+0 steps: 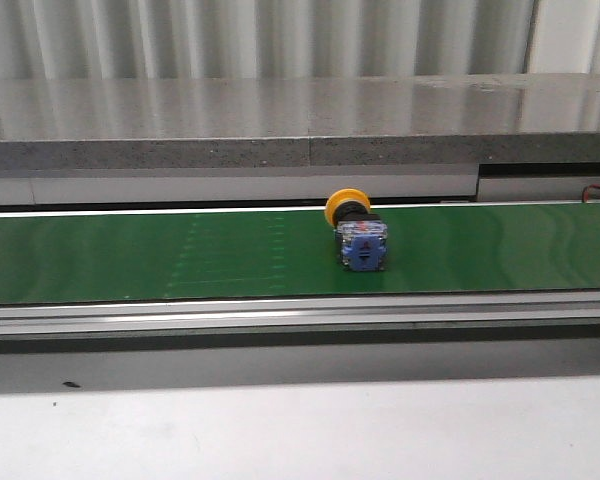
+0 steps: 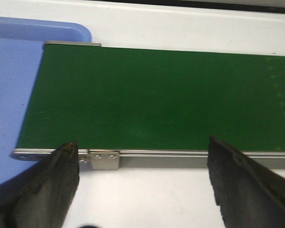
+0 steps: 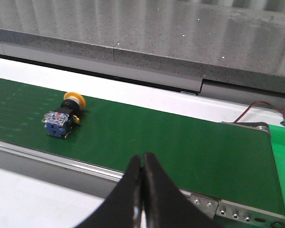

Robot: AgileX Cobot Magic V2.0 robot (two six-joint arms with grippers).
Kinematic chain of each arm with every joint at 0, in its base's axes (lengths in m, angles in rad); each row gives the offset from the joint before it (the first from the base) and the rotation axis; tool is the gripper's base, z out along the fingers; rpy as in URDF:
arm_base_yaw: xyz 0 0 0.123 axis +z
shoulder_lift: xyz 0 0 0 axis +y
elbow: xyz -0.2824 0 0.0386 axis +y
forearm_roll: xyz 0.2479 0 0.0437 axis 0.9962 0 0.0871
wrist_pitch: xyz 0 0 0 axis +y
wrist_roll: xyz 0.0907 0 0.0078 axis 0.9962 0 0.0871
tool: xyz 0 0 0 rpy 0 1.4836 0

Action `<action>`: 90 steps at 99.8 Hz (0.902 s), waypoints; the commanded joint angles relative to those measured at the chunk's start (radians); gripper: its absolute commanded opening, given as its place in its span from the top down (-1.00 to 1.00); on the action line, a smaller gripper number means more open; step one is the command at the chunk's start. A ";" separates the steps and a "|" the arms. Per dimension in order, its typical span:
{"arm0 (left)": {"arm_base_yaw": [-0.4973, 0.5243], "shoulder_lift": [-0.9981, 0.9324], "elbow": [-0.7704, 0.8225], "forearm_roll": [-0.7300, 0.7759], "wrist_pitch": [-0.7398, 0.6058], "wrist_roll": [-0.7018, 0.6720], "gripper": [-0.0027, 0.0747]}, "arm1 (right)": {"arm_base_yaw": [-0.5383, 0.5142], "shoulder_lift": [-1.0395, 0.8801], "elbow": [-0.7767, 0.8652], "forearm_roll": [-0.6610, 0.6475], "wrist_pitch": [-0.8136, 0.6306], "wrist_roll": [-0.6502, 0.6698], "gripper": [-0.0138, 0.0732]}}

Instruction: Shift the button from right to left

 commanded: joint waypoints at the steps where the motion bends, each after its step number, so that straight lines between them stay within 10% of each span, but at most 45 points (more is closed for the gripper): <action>1: -0.008 0.057 -0.070 -0.127 -0.027 0.039 -0.48 | 0.002 0.009 -0.026 -0.001 -0.072 -0.009 0.84; 33: -0.011 0.331 -0.231 -0.518 0.112 0.263 -0.48 | 0.002 0.009 -0.026 -0.001 -0.072 -0.009 0.84; 90: -0.319 0.760 -0.590 -0.458 0.146 0.036 -0.48 | 0.002 0.009 -0.026 -0.001 -0.072 -0.009 0.84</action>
